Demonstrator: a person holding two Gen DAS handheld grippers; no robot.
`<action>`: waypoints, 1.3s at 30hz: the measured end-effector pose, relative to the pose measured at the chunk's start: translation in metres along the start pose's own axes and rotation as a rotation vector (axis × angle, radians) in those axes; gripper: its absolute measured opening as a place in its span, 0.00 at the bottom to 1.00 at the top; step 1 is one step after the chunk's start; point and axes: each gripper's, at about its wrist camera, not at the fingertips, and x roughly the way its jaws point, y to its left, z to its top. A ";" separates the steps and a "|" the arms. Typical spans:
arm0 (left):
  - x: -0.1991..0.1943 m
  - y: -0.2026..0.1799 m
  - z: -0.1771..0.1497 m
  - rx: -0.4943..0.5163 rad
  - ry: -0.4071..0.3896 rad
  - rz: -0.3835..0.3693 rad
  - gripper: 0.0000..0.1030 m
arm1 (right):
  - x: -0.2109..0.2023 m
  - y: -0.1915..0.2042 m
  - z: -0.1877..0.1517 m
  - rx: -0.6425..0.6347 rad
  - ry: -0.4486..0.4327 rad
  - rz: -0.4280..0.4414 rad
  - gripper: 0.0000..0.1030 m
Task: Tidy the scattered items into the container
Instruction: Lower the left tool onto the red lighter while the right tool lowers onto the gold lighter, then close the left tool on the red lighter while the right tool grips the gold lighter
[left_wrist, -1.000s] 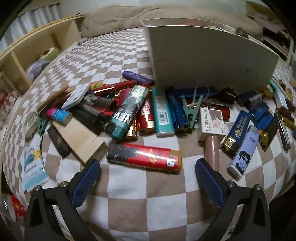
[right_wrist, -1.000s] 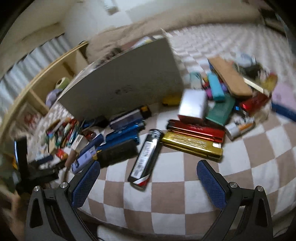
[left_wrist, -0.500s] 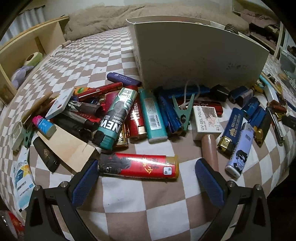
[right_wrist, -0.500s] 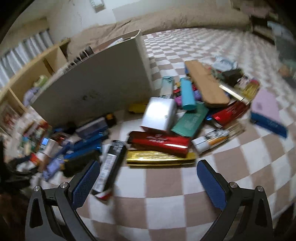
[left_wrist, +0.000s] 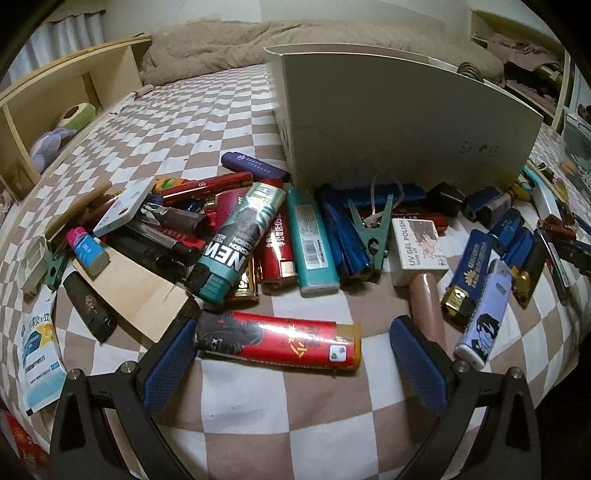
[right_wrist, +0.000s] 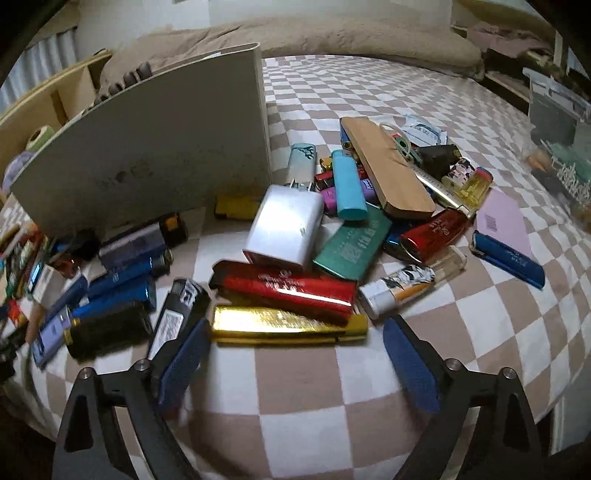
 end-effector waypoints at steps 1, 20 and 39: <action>0.000 0.001 0.000 -0.003 -0.001 -0.001 1.00 | 0.001 0.000 0.001 0.001 -0.002 -0.001 0.80; -0.007 0.008 -0.002 -0.027 -0.015 0.008 0.81 | -0.009 0.002 -0.011 -0.034 -0.008 0.041 0.79; -0.013 -0.002 -0.018 -0.038 -0.032 0.041 0.89 | -0.009 0.015 -0.020 -0.128 -0.027 -0.021 0.79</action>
